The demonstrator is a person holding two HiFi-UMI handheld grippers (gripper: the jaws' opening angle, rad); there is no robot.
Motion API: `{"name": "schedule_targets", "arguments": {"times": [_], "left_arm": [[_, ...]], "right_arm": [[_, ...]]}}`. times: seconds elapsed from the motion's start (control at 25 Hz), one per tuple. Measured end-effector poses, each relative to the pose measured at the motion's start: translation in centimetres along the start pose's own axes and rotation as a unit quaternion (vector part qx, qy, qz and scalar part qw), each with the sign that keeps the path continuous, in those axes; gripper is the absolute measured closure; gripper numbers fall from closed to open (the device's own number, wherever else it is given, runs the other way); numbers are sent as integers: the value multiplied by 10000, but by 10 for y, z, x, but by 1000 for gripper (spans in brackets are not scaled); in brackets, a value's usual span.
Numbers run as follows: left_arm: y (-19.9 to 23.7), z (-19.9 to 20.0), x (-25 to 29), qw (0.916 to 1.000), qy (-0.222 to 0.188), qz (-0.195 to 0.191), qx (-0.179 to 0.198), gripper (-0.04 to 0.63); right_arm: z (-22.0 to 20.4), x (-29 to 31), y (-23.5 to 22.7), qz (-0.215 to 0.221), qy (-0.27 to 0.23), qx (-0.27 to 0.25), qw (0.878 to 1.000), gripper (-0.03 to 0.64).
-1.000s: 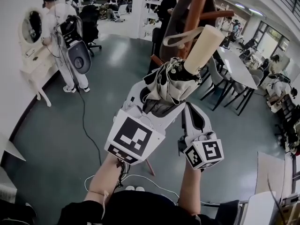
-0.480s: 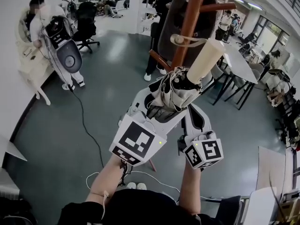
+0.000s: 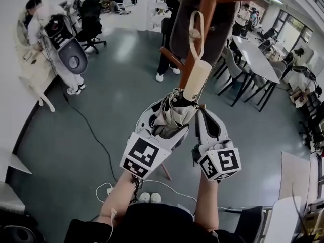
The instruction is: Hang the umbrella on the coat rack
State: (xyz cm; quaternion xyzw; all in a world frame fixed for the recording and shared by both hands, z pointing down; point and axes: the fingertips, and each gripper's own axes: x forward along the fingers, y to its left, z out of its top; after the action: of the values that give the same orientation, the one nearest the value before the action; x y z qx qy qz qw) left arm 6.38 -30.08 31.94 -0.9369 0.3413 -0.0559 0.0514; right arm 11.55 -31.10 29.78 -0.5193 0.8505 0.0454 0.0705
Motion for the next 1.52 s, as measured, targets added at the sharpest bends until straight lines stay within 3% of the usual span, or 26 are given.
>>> {"name": "schedule_targets", "arguments": {"times": [0.32, 0.56, 0.92, 1.2, 1.52], "left_arm": [[7, -19, -8, 9997, -32, 122, -211, 293], [-4, -41, -25, 9998, -26, 124, -150, 286], [-5, -30, -31, 9998, 190, 90, -62, 284], [-3, -40, -26, 9996, 111, 161, -189, 278], [-8, -38, -38, 9972, 703, 76, -249, 289]], "right_arm": [[-12, -1, -2, -49, 84, 25, 9999, 609], [-24, -13, 15, -1, 86, -28, 10000, 608], [-6, -4, 6, -13, 89, -5, 10000, 607], [-23, -7, 18, 58, 119, -3, 9999, 607], [-24, -5, 18, 66, 111, 16, 9999, 607]]}}
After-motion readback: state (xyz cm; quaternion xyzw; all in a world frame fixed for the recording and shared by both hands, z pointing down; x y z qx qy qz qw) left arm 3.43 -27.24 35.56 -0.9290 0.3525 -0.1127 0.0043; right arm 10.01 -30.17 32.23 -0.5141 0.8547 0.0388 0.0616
